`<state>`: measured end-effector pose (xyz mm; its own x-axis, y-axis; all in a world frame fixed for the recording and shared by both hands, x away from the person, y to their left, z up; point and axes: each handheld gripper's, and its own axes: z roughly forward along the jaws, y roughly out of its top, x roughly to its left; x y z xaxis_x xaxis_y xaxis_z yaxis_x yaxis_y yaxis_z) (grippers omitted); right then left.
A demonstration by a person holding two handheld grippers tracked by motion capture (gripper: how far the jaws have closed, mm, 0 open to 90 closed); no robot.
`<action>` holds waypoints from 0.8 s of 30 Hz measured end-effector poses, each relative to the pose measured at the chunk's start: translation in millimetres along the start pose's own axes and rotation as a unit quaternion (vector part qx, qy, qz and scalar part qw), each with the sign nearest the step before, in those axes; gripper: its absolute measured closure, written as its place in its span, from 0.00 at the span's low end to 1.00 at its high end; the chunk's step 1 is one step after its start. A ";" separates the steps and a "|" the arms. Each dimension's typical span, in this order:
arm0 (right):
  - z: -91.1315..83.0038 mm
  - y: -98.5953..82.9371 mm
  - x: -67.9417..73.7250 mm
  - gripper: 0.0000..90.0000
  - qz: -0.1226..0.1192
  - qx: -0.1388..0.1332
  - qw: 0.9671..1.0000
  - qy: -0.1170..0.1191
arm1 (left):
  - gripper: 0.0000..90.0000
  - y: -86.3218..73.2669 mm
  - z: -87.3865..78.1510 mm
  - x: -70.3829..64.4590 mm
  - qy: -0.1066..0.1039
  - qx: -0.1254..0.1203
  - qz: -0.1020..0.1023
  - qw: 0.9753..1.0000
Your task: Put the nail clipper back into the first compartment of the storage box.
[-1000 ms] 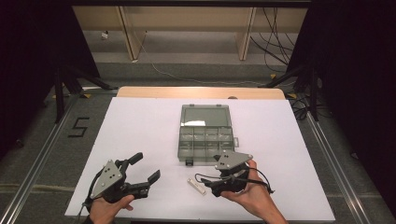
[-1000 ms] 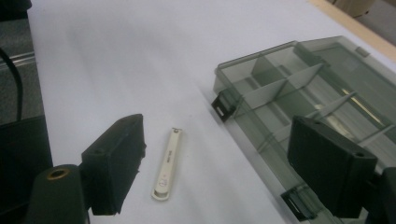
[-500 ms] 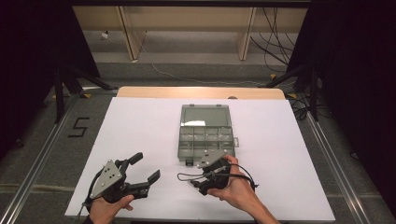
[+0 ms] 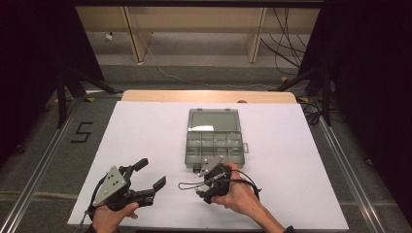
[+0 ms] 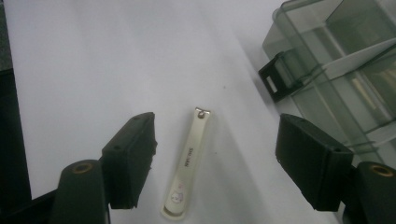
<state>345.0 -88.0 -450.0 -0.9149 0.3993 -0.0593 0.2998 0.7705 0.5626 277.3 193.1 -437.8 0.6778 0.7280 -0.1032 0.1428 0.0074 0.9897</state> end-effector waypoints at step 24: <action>22.6 6.5 5.1 0.63 -0.017 0.068 0.997 0.033 | 0.17 0.6 -0.1 0.3 -0.001 -0.002 0.000 1.000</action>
<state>348.3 -69.8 -465.3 -0.9393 0.3426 -0.0195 0.2989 0.8446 0.4443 277.5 193.4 -437.2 0.6799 0.7260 -0.1030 0.1389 0.0105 0.9903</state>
